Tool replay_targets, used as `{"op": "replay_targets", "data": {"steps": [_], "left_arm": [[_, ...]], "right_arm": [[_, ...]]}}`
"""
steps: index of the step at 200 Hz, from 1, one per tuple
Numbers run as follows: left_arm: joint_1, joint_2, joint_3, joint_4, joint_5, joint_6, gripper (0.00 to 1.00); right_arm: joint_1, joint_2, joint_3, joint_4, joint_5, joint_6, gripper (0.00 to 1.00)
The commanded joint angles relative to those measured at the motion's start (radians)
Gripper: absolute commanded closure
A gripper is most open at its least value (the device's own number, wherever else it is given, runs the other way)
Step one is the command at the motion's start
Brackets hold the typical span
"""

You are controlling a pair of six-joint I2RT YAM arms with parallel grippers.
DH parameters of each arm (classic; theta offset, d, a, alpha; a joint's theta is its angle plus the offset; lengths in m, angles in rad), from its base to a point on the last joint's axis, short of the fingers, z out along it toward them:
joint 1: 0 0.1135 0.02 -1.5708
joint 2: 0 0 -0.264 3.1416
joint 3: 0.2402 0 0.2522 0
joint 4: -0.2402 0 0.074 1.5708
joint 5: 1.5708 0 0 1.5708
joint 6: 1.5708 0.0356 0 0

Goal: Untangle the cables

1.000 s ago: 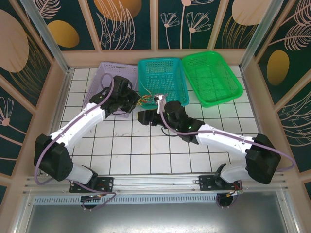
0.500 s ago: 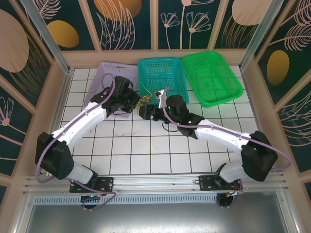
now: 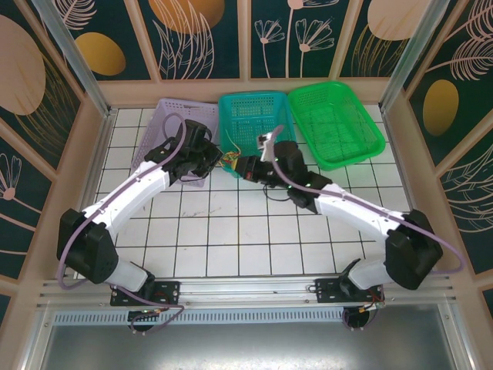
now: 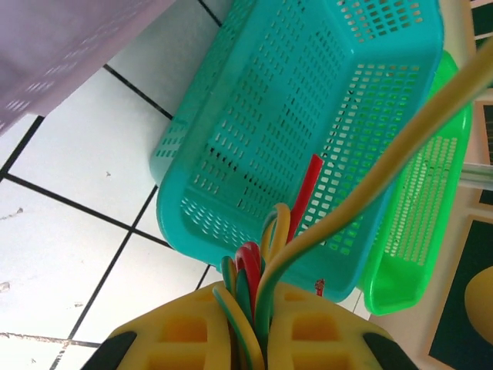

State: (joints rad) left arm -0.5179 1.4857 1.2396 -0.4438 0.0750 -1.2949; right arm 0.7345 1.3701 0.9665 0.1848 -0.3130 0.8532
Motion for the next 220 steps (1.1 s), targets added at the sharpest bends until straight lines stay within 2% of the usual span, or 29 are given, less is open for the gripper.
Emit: {"op": "replay_targets", "data": {"steps": [1, 24, 39, 53, 71, 84, 96, 110, 125, 142, 158, 187, 220], "left_arm": [[-0.005, -0.068, -0.049, 0.038, -0.048, 0.097, 1.0], [-0.005, -0.1, -0.119, 0.121, -0.024, 0.113, 1.0], [-0.004, -0.111, -0.132, 0.131, -0.021, 0.114, 1.0], [-0.005, -0.108, -0.121, 0.115, -0.019, 0.104, 1.0], [-0.004, -0.086, -0.085, 0.079, 0.007, 0.052, 1.0], [-0.004, -0.051, -0.038, 0.036, 0.041, 0.013, 1.0], [-0.005, -0.023, 0.007, 0.002, 0.071, -0.01, 1.0], [-0.005, 0.005, 0.054, -0.022, 0.102, -0.018, 1.0], [-0.005, 0.033, 0.103, -0.055, 0.121, -0.007, 1.0], [-0.005, 0.047, 0.134, -0.069, 0.142, -0.008, 1.0], [-0.005, 0.05, 0.143, -0.061, 0.16, -0.027, 1.0], [-0.005, 0.057, 0.153, -0.031, 0.189, -0.062, 1.0], [-0.004, 0.067, 0.148, -0.002, 0.223, -0.08, 1.0]], "right_arm": [[-0.09, -0.054, 0.01, -0.06, -0.053, 0.14, 1.0], [-0.168, -0.006, 0.048, -0.119, -0.18, 0.228, 1.0], [-0.182, 0.031, 0.095, -0.205, -0.207, 0.244, 1.0], [-0.182, 0.038, 0.124, -0.251, -0.189, 0.214, 1.0], [-0.178, 0.017, 0.172, -0.301, -0.145, 0.09, 1.0], [-0.106, -0.033, 0.193, -0.358, -0.004, -0.059, 0.78], [0.01, -0.114, 0.144, -0.378, 0.211, -0.207, 0.5], [0.102, -0.217, -0.001, -0.29, 0.377, -0.295, 0.29], [0.152, -0.328, -0.213, -0.075, 0.452, -0.356, 0.21], [0.184, -0.407, -0.408, 0.26, 0.527, -0.407, 0.09], [0.177, -0.37, -0.445, 0.446, 0.542, -0.434, 0.07], [0.178, -0.207, -0.361, 0.533, 0.466, -0.471, 0.05], [0.181, -0.085, -0.326, 0.646, 0.473, -0.489, 0.03]]}}
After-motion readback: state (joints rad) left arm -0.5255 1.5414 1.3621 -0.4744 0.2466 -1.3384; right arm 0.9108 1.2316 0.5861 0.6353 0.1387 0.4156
